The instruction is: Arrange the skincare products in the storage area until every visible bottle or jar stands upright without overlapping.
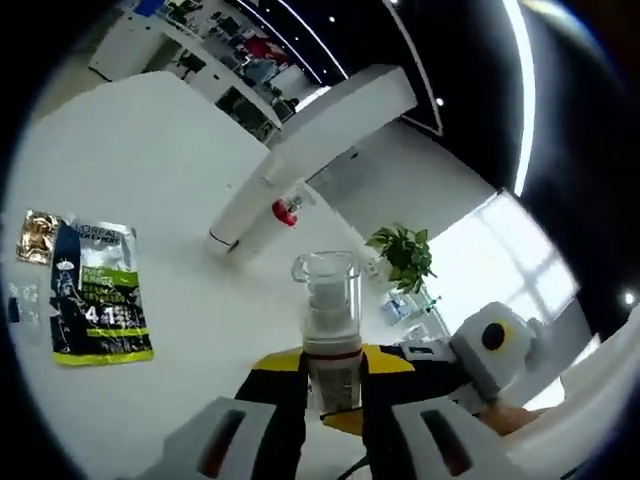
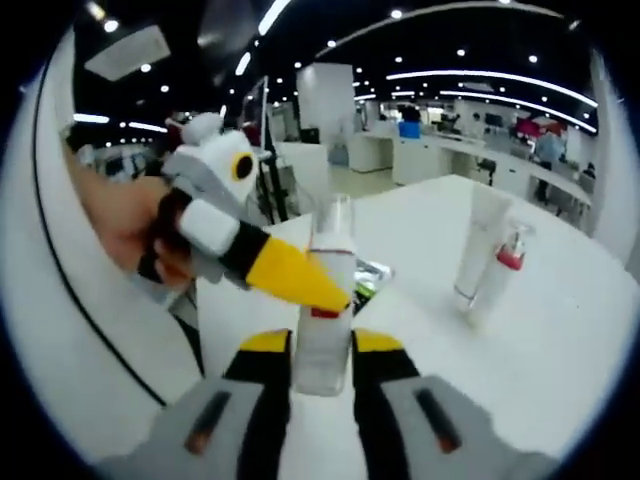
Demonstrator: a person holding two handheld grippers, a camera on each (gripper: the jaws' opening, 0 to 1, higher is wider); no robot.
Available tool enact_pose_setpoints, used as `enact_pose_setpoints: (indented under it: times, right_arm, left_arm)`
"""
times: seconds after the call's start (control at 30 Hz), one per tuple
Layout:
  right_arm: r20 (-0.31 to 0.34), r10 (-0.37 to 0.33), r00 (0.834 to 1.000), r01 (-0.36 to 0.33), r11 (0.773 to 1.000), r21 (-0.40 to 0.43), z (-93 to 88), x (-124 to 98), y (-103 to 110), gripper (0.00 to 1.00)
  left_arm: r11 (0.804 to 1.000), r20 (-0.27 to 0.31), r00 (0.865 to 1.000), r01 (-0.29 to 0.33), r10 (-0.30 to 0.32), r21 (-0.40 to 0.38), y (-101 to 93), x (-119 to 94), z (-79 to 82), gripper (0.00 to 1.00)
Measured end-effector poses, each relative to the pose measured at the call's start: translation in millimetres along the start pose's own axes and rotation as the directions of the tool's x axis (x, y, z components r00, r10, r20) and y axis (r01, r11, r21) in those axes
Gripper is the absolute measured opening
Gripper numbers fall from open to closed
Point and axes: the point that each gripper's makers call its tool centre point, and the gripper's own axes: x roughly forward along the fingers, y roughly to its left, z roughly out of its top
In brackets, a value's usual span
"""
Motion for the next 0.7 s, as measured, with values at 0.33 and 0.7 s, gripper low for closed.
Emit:
enact_pose_setpoints:
  times: [0.33, 0.7]
  right_arm:
    - [0.088, 0.105, 0.990, -0.112, 0.991, 0.071, 4.1, -16.6, -3.3, 0.31]
    - [0.183, 0.182, 0.966, -0.206, 0.971, 0.122, 28.1, -37.4, 4.0, 0.31]
  left_arm:
    - [0.972, -0.092, 0.995, -0.012, 0.035, 0.234, 9.7, -7.1, -4.1, 0.18]
    - [0.795, -0.292, 0.955, 0.145, 0.042, 0.589, -6.7, -8.7, -23.8, 0.18]
